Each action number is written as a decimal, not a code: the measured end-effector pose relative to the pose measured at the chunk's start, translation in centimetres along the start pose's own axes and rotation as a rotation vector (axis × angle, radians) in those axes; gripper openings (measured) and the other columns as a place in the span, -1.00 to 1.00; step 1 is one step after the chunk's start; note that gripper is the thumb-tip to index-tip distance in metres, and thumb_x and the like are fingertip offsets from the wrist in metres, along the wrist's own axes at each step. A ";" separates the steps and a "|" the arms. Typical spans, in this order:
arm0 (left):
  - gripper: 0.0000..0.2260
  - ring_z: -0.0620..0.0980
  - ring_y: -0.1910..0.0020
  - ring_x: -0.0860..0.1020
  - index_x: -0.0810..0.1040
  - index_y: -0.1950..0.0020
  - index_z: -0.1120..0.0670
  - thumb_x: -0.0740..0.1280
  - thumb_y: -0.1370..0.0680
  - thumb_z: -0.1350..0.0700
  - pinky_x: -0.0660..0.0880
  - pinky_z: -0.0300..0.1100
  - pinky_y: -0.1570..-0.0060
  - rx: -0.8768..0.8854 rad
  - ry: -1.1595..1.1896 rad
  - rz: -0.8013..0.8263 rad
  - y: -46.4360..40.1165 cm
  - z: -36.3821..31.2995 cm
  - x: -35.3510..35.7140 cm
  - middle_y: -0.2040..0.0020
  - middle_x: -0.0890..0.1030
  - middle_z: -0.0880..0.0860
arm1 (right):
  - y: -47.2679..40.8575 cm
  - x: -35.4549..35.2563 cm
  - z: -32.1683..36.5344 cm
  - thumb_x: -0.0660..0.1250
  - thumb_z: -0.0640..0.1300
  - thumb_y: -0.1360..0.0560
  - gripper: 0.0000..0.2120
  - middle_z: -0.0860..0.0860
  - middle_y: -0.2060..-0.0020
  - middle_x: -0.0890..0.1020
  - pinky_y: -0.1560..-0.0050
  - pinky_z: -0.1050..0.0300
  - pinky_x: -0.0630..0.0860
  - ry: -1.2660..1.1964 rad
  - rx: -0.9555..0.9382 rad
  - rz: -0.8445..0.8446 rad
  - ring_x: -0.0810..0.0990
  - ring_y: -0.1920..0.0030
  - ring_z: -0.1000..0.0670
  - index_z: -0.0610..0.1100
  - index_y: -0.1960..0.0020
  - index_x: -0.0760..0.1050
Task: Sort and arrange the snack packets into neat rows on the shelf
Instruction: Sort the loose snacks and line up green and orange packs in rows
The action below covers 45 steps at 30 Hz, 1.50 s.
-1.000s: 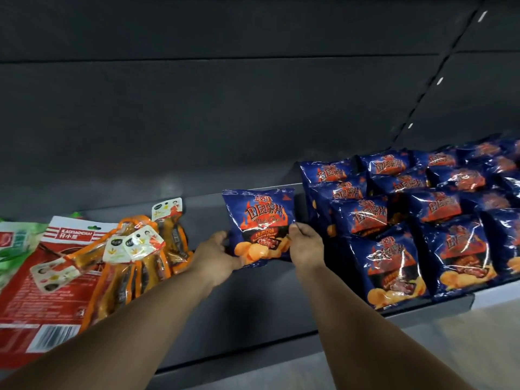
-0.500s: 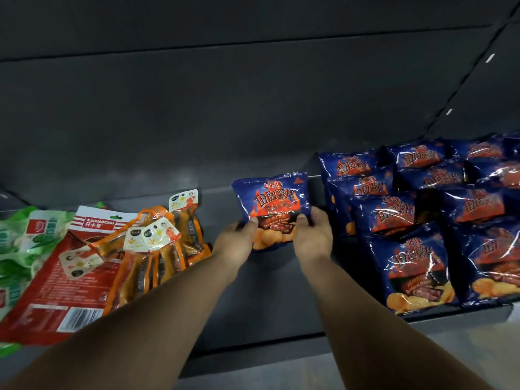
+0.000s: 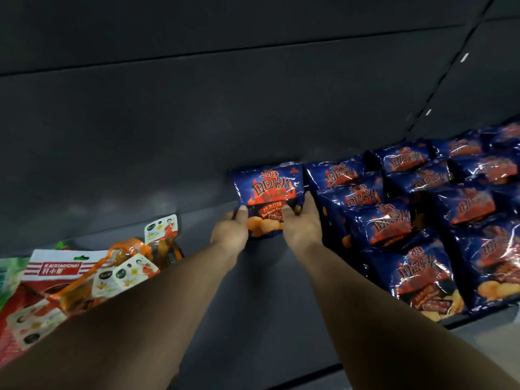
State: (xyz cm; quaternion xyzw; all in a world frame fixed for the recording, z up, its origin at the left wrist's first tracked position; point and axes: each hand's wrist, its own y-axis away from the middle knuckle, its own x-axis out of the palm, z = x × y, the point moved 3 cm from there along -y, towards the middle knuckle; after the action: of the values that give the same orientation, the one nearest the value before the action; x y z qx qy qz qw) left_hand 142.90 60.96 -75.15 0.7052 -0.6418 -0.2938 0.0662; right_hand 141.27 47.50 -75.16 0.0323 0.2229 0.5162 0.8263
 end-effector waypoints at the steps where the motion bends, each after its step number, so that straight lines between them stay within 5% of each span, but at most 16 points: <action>1: -0.64 0.10 -0.11 0.53 0.40 -0.37 0.03 0.10 -0.64 -0.08 0.51 -0.12 0.01 0.003 0.016 0.019 -0.1 -0.2 0.2 -0.12 0.55 0.06 | -0.2 0.1 0.2 0.21 -0.07 -0.60 -0.37 -0.02 -0.52 0.14 -0.44 0.07 0.15 0.006 0.002 0.015 0.16 -0.50 -0.05 -0.01 -0.56 -0.03; 4: -0.69 0.04 0.03 0.47 0.40 -0.35 0.02 0.10 -0.65 -0.04 0.41 -0.20 0.27 -0.016 0.040 0.037 -0.1 -0.5 0.6 0.17 0.46 -0.06 | -0.3 0.4 0.5 0.18 -0.05 -0.61 -0.36 -0.03 -0.55 0.01 -0.47 0.02 0.11 0.057 0.002 0.087 0.08 -0.52 -0.07 0.03 -0.56 -0.09; 8: -0.67 0.04 -0.03 0.49 0.36 -0.39 -0.01 0.10 -0.65 -0.05 0.43 -0.12 0.12 -0.052 0.074 0.062 -0.2 -0.1 1.0 0.02 0.49 0.00 | -0.1 0.2 0.3 0.17 -0.06 -0.62 -0.36 -0.05 -0.55 -0.06 -0.47 0.08 0.00 0.109 -0.016 0.141 -0.03 -0.54 -0.05 0.01 -0.57 -0.10; 13: -0.70 0.01 0.04 0.46 0.38 -0.34 -0.02 0.10 -0.65 -0.06 0.41 -0.17 0.21 -0.011 0.034 0.074 -0.4 0.3 1.1 0.19 0.45 -0.09 | 0.5 0.0 -0.5 0.18 -0.07 -0.62 -0.36 -0.06 -0.55 -0.04 -0.47 0.09 -0.02 0.145 0.004 0.135 -0.03 -0.54 -0.05 -0.01 -0.56 -0.09; 18: -0.56 0.09 -0.24 0.48 0.23 -0.50 -0.03 0.13 -0.63 -0.09 0.41 -0.04 -0.26 -0.003 0.023 0.051 -0.4 0.9 0.9 -0.23 0.52 0.03 | 1.0 -0.2 -1.0 0.19 -0.05 -0.61 -0.37 -0.04 -0.55 -0.02 -0.47 0.08 0.02 0.163 0.017 0.097 0.01 -0.54 -0.05 -0.02 -0.56 -0.07; 21: -0.47 0.11 -0.35 0.42 0.14 -0.54 -0.05 0.15 -0.61 -0.15 0.35 0.06 -0.34 -0.032 0.011 0.029 -0.2 1.6 0.6 -0.41 0.42 0.06 | 1.3 -0.3 -1.1 0.22 -0.03 -0.59 -0.35 -0.03 -0.55 0.01 -0.46 0.09 0.05 0.165 0.009 0.059 0.04 -0.53 -0.06 -0.05 -0.57 -0.03; 29: -0.45 0.15 -0.37 0.38 0.13 -0.54 -0.04 0.13 -0.60 -0.19 0.36 0.08 -0.33 -0.036 -0.053 -0.007 1.2 2.7 -0.3 -0.44 0.36 0.08 | 2.3 -0.4 -1.3 0.29 0.05 -0.54 -0.52 -0.14 -0.30 0.35 -0.17 0.04 0.39 0.185 0.068 -0.052 0.45 -0.22 -0.17 -0.15 -0.37 0.35; 39: -0.45 0.14 -0.42 0.31 0.13 -0.54 0.06 0.12 -0.61 -0.14 0.30 0.00 -0.38 -0.039 -0.076 -0.100 4.8 2.1 -2.9 -0.49 0.29 0.10 | 3.8 1.9 0.6 0.32 0.13 -0.46 -0.66 -0.11 -0.07 0.62 -0.04 0.13 0.45 0.140 -0.002 0.083 0.56 -0.05 -0.15 -0.12 -0.05 0.56; 45: -0.47 0.17 -0.47 0.23 0.11 -0.55 0.11 0.07 -0.64 -0.11 0.19 -0.03 -0.42 -0.025 -0.202 -0.188 6.1 1.4 -7.0 -0.52 0.22 0.13 | 6.0 4.2 2.3 0.34 0.07 -0.50 -0.64 -0.09 -0.10 0.53 -0.08 0.12 0.38 0.129 -0.049 0.173 0.50 -0.12 -0.13 -0.12 -0.19 0.47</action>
State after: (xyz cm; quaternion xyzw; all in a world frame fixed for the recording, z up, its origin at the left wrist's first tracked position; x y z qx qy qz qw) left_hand 136.85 66.93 -71.14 0.7282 -0.5727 -0.3761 -0.0180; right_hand 138.72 54.30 -72.78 -0.0018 0.2592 0.5920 0.7631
